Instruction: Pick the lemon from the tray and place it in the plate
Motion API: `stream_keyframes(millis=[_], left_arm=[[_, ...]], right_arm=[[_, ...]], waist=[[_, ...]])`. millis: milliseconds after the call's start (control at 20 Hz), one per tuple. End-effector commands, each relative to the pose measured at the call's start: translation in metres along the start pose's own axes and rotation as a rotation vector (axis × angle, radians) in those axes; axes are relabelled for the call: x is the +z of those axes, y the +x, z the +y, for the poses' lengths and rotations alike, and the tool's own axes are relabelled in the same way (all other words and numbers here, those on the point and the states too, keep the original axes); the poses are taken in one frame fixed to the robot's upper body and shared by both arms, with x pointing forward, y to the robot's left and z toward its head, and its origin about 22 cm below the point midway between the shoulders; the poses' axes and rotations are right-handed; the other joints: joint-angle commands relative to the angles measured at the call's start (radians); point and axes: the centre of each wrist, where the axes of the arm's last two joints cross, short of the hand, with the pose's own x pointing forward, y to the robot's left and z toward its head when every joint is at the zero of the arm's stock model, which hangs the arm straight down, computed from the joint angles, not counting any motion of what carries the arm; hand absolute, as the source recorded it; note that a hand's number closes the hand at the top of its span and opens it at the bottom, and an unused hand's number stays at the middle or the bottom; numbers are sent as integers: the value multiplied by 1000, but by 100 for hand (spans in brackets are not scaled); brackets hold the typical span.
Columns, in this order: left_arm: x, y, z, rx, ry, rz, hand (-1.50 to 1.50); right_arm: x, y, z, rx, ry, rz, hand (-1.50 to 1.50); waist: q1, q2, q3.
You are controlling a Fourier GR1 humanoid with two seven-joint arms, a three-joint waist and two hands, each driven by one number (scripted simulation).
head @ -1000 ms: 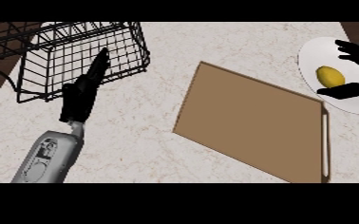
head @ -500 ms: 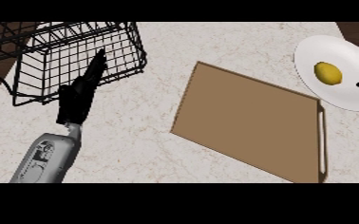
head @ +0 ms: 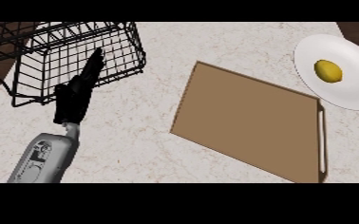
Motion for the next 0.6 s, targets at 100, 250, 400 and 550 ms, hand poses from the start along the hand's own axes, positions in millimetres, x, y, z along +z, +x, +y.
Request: stream_keyframes(millis=[100, 250, 400, 550], left_arm=[[0, -1, 11, -6, -11, 8, 0], [0, 5, 6, 14, 12, -4, 0], [-1, 2, 11, -2, 7, -14, 0], [-2, -3, -2, 8, -5, 10, 0]], right_arm=[[21, -6, -32, 19, 18, 1, -150], [31, -16, -35, 6, 9, -5, -150], [34, -12, -45, -11, 0, 1, -150], [36, -10, -51, -3, 20, 6, -150]], waist=[[3, 2, 3], [4, 0, 5], [5, 3, 5], [-1, 5, 5]])
